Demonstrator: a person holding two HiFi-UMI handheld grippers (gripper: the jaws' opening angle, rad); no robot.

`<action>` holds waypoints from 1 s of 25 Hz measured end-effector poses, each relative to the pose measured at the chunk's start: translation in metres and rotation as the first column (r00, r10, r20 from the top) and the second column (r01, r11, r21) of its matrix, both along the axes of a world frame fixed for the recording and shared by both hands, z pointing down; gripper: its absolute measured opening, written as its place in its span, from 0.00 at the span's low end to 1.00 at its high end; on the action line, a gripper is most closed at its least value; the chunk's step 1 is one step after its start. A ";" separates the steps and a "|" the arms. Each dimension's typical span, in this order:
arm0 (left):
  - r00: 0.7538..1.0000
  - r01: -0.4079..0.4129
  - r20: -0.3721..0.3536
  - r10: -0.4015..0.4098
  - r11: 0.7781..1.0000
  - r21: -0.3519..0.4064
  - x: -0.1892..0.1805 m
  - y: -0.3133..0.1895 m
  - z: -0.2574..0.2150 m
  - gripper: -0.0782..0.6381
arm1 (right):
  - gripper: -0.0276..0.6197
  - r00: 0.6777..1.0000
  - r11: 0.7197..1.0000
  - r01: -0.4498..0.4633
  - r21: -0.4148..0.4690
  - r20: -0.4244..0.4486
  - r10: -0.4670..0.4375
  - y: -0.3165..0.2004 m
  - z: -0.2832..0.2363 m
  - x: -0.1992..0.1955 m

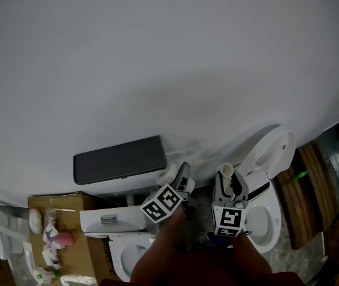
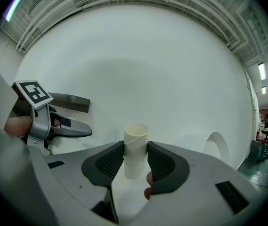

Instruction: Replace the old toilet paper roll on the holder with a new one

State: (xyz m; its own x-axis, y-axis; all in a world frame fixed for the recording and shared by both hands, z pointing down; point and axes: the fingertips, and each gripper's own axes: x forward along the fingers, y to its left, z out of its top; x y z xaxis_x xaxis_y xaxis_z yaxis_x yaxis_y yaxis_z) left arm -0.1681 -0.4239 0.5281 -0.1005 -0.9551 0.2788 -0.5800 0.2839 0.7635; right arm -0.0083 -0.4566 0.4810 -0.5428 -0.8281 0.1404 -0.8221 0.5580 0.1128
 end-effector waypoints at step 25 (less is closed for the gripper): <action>0.900 0.322 -0.404 -0.163 0.873 0.365 -0.058 0.002 -0.043 0.74 | 0.30 0.996 0.995 0.085 0.044 -0.014 -0.085 0.003 -0.015 -0.040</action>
State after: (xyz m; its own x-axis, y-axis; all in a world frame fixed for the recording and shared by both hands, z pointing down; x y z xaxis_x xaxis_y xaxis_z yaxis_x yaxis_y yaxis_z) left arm -0.2262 -0.4219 0.4850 -0.3166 -0.9457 -0.0743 -0.2068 -0.0077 0.9784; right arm -0.0481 -0.4538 0.4664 -0.6098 -0.7847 0.1118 -0.7705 0.6199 0.1485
